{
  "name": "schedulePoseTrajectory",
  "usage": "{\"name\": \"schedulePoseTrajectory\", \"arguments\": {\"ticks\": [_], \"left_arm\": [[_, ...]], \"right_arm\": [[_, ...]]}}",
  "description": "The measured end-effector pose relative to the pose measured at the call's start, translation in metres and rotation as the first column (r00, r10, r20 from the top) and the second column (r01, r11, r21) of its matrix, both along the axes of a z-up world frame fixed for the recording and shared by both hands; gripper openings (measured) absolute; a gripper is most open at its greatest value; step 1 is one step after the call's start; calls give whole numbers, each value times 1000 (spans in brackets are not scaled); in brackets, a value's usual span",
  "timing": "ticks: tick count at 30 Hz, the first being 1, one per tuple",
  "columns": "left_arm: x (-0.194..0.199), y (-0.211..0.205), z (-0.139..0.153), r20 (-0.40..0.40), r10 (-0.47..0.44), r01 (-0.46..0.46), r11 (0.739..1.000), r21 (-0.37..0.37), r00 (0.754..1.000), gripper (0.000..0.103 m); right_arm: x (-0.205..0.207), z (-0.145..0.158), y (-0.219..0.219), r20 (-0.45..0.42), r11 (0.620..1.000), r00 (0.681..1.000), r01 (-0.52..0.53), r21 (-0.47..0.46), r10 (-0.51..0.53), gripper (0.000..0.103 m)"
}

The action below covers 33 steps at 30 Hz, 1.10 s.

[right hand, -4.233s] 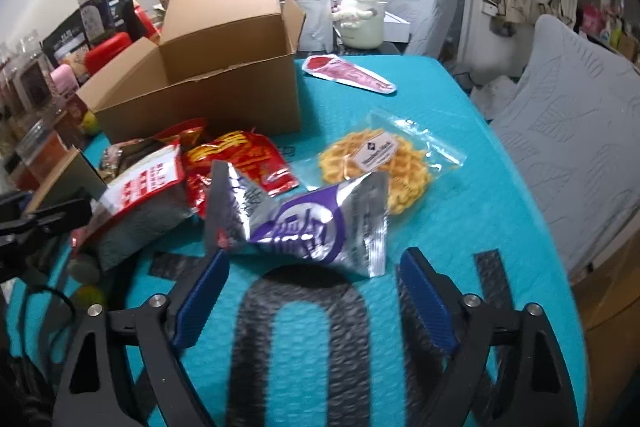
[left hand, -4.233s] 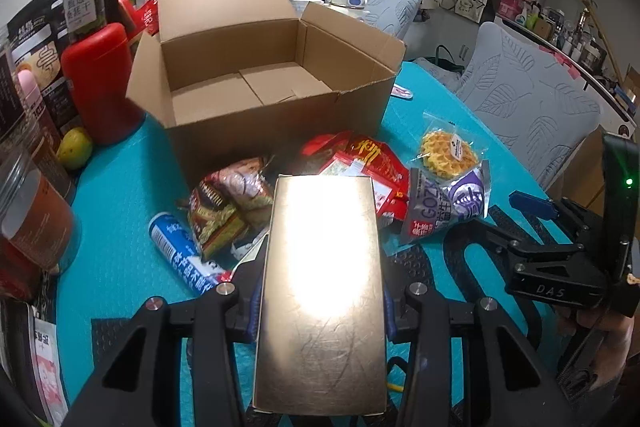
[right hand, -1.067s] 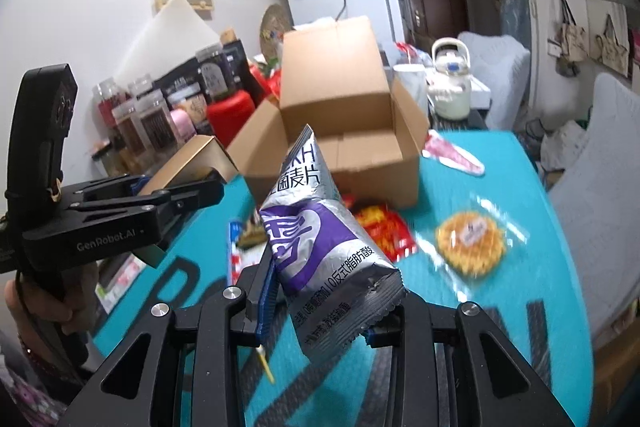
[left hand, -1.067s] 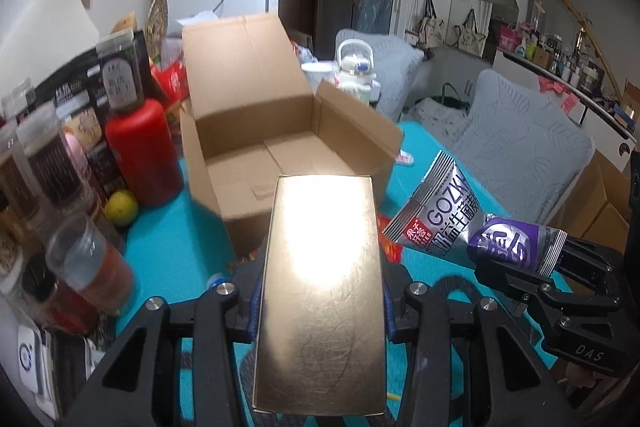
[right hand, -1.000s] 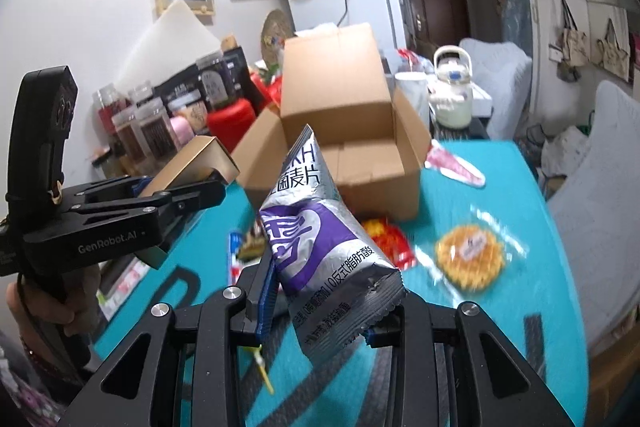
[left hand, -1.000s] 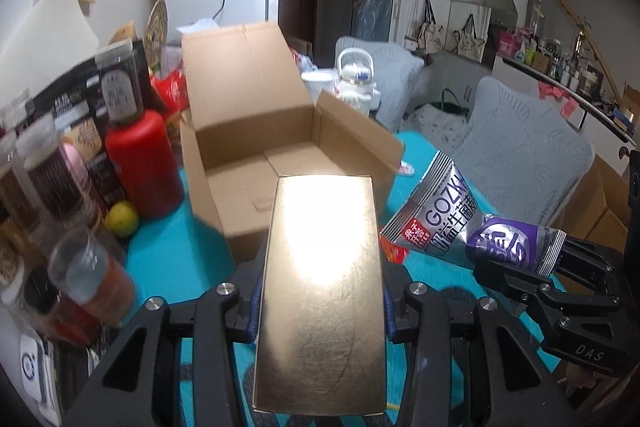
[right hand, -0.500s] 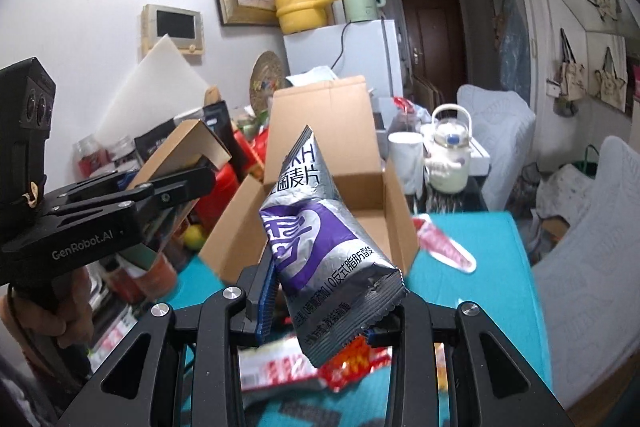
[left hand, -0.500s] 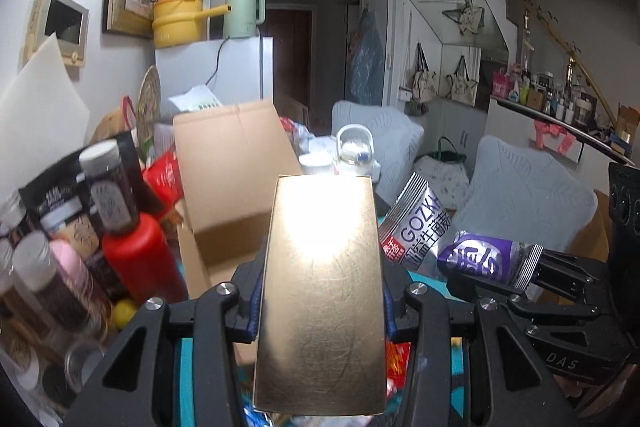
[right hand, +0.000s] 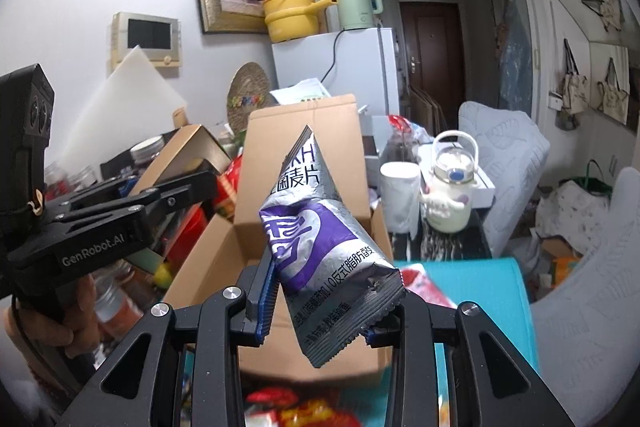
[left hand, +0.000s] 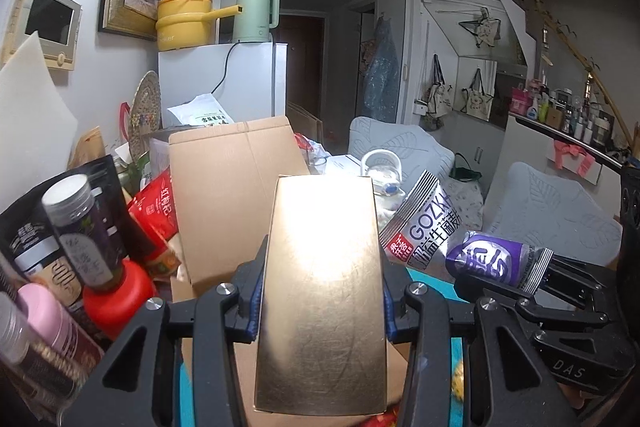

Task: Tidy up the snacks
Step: 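Carry the gold box and purple bag with both grippers over the cardboard box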

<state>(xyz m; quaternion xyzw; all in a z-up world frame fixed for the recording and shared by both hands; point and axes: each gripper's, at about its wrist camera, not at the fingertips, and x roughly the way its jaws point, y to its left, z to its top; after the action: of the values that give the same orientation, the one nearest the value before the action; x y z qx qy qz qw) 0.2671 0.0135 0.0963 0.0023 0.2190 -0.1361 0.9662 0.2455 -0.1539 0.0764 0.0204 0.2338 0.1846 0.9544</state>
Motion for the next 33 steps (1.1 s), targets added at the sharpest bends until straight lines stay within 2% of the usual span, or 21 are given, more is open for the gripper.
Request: {"name": "schedulePoseTrajectory", "arguments": {"ticks": [10,17,27,33], "left_arm": [[50,1,-19,-29,52,-51,999,11,998,43],[81,-7,-47,-102,87,-80,994,71,991,43],[110,-15,-83,-199,134,-106,984,145,971,43],[126,-18,-103,-273,158,-111,978,179,949,43]], "right_arm": [[49,-10,3,-17,1000,1000,10,13,-10,33],[77,-33,11,-82,1000,997,6,-20,-8,33],[105,-64,17,-179,997,984,1,-71,-14,33],[115,-82,25,-233,994,972,-5,-110,-20,35]]}}
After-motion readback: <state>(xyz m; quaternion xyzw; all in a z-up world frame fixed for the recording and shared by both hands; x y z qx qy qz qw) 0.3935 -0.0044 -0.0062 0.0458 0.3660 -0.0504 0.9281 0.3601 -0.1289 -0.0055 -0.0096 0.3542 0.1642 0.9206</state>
